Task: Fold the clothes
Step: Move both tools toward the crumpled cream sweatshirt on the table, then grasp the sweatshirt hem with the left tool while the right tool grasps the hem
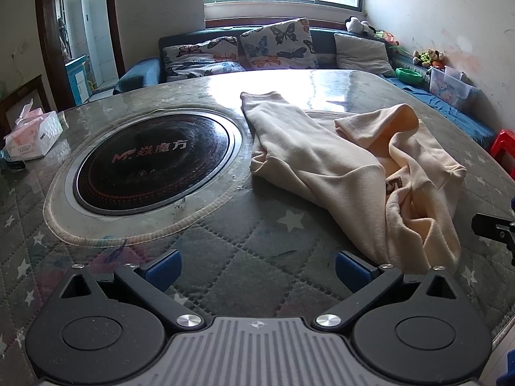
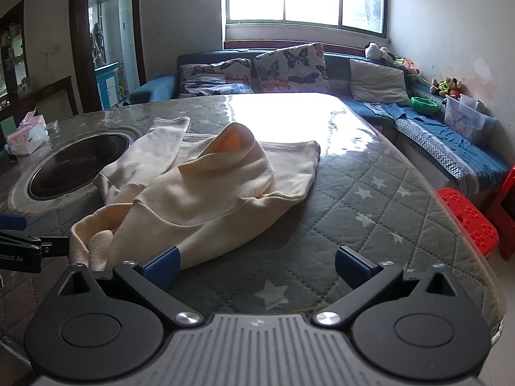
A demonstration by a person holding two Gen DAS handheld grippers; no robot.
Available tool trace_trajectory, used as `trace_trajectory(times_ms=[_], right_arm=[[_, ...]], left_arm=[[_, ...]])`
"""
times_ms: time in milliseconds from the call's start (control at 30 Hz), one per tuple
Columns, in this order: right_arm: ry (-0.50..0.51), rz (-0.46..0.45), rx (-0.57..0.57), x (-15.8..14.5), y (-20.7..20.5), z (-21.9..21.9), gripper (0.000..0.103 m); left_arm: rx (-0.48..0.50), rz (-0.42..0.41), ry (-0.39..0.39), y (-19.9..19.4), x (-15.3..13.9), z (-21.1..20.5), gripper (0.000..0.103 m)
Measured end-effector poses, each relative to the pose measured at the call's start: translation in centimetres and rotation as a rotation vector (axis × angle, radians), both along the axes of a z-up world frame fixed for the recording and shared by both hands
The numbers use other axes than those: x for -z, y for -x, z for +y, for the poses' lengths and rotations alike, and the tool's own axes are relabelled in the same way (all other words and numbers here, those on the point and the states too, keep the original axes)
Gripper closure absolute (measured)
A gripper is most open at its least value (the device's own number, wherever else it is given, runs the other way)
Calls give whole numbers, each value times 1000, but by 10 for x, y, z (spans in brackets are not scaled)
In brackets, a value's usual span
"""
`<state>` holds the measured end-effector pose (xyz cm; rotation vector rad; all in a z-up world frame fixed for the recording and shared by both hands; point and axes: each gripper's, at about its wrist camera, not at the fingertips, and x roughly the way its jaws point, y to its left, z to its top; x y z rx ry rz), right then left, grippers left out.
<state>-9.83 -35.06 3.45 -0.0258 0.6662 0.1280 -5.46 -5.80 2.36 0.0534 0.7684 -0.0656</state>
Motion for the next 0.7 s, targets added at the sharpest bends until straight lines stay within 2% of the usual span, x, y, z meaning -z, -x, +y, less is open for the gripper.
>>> trace_trajectory(times_ms=[700], right_arm=[[31, -13, -44, -6, -1, 10, 0]], left_arm=[[10, -4, -20, -3, -5, -7, 0]])
